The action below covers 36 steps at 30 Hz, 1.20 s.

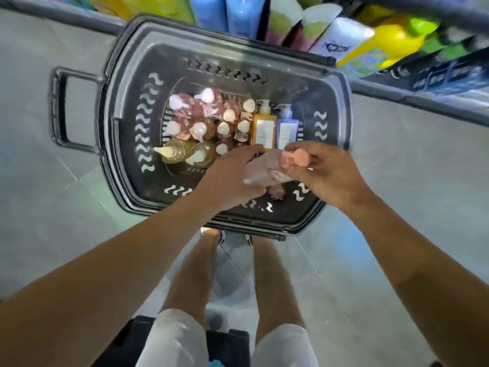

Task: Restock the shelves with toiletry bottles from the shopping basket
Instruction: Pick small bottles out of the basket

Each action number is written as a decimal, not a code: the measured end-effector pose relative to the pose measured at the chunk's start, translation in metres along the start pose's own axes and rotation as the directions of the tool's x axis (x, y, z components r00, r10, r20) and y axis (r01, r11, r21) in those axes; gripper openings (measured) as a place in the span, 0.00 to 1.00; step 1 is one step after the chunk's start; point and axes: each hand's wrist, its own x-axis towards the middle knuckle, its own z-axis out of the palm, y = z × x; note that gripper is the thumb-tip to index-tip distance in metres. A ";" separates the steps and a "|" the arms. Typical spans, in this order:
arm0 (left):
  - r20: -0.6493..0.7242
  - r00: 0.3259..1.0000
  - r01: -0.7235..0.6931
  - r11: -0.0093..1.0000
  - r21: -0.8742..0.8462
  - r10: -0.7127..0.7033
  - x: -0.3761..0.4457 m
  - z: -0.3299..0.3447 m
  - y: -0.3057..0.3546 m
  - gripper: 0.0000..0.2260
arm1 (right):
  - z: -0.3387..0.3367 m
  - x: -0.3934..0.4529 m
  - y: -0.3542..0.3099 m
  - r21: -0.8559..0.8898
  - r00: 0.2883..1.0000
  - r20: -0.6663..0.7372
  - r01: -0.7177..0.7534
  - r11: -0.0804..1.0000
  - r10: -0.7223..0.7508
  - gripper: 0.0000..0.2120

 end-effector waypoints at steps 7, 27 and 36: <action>-0.004 1.000 0.012 0.998 -0.058 -0.012 0.006 -0.022 0.025 0.27 | -0.019 0.000 -0.039 0.447 0.998 0.059 -0.036 0.894 0.011 0.15; -0.056 0.905 0.320 0.763 -0.561 -0.421 0.027 0.010 -0.054 0.25 | 0.125 0.050 0.120 -0.702 0.887 0.124 -0.237 0.672 0.444 0.27; -0.036 0.916 0.302 0.744 -0.597 -0.400 0.032 0.008 -0.064 0.22 | 0.110 0.075 0.116 -0.719 0.957 0.049 -0.166 0.675 0.288 0.14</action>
